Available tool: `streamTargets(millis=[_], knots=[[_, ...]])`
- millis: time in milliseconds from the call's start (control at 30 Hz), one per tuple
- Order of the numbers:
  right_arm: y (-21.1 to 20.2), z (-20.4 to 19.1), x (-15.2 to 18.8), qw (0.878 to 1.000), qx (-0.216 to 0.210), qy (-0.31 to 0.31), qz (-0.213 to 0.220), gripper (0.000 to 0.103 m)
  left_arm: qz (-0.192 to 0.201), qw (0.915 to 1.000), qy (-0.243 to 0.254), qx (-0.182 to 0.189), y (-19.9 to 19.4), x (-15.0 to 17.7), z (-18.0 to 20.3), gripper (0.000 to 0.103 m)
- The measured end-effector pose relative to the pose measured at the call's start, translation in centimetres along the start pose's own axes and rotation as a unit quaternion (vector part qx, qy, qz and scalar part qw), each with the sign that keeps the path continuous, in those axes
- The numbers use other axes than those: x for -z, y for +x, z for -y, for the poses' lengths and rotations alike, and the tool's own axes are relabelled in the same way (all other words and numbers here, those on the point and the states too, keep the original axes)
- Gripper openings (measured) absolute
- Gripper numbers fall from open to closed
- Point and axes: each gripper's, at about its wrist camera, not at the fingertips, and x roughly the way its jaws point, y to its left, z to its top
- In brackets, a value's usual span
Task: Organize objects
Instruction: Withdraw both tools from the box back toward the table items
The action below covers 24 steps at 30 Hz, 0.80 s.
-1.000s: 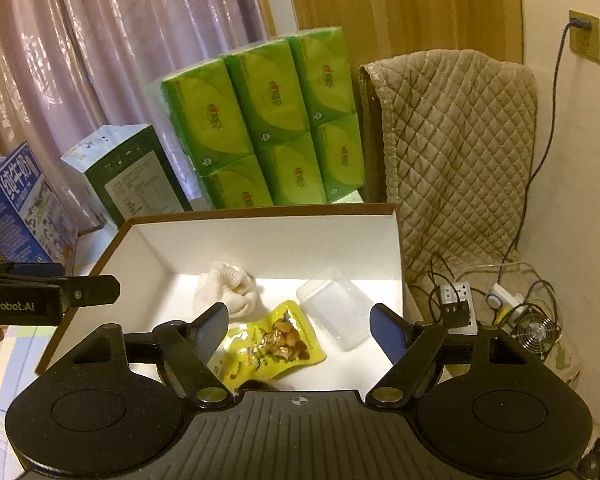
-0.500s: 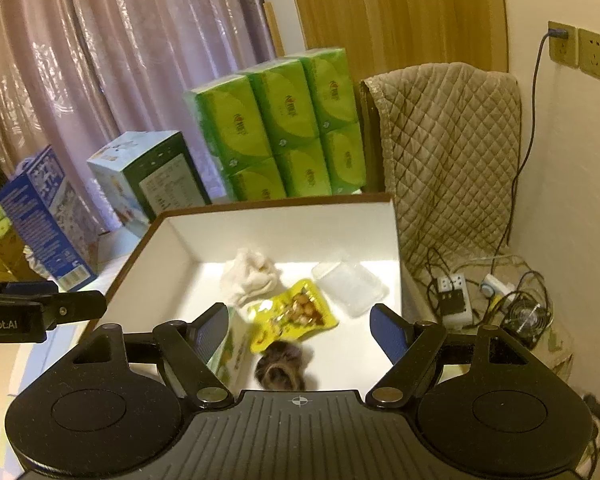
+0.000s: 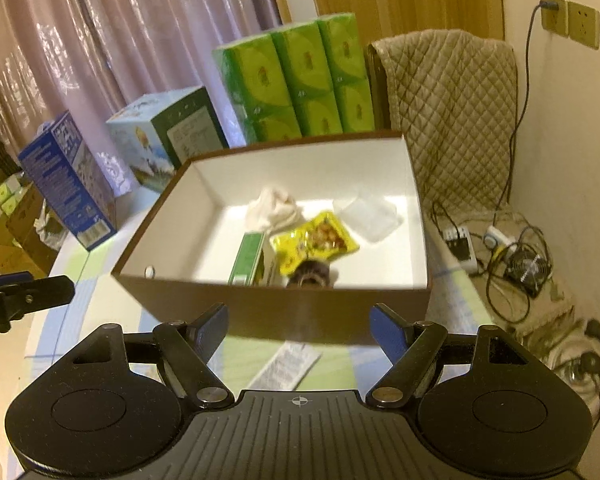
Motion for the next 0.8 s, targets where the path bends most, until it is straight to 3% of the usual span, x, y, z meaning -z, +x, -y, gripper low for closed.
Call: streamTargets(millis=[300, 800], knots=[[0.2, -1.4, 3.8, 0.999, 0.005, -0.002, -0.04, 0.075, -0.029, 0.9995, -0.003, -0.008, -1.5, 3.6, -2.3, 0.098], [1.4, -2.3, 8.6, 0.995, 0.016, -0.002, -0.103, 0.075, -0.124, 0.9922, -0.007, 0.013, 0.2, 10.7, -3.7, 0.098]])
